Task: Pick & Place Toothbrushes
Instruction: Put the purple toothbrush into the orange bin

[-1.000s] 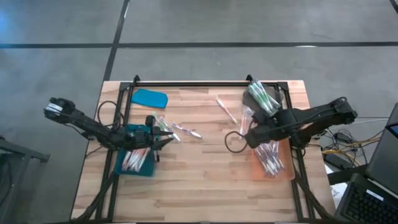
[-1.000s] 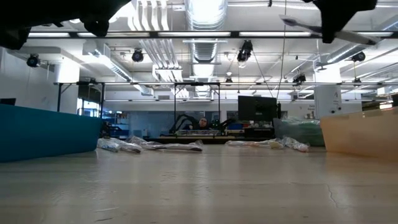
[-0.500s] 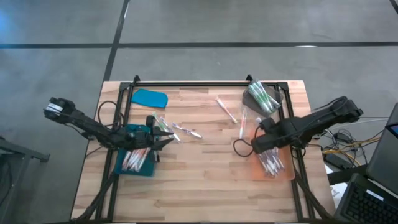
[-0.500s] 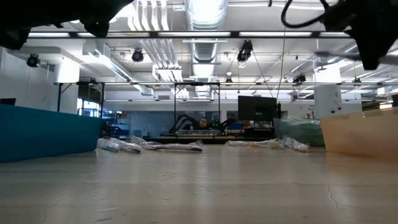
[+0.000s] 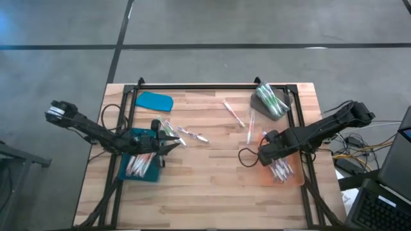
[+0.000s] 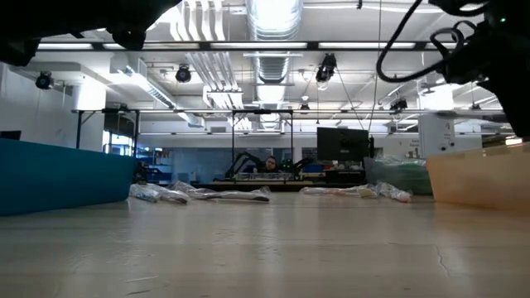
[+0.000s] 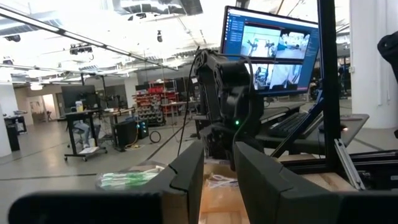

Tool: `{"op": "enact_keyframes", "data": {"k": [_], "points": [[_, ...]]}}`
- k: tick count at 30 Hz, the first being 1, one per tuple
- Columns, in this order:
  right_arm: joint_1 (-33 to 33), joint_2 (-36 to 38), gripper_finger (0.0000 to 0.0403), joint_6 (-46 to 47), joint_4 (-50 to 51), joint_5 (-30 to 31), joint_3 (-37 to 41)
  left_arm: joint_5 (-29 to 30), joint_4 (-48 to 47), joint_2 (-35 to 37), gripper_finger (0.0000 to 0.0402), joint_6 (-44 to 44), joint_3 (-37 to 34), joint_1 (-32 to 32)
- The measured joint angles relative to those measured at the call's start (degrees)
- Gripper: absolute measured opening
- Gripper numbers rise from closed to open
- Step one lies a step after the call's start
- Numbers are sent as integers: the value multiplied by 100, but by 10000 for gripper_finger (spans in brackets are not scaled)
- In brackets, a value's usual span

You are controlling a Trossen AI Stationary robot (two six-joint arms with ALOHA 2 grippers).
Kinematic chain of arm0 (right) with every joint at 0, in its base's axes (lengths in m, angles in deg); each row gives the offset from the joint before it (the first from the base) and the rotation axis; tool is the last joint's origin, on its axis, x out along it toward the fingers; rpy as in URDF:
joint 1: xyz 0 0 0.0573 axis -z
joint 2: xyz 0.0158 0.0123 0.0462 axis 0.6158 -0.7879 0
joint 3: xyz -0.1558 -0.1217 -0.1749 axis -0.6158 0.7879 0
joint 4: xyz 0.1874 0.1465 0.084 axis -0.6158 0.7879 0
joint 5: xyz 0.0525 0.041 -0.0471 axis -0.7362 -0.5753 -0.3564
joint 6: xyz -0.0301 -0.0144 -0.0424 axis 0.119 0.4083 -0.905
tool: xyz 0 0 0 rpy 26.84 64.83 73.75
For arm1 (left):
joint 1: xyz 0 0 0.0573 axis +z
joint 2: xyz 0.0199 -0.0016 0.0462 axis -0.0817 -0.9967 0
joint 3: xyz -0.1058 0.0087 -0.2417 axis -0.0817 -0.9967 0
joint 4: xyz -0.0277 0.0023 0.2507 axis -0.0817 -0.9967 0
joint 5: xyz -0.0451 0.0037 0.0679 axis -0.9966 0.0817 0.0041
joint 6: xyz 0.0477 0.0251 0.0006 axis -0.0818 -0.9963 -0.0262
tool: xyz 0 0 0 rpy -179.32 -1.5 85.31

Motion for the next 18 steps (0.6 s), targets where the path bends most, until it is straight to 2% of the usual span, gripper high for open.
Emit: {"op": "enact_keyframes", "data": {"k": [18], "points": [[2,-2,24,151,-1064,-1052,1193,0,-24,0,97,0,0,0]]}}
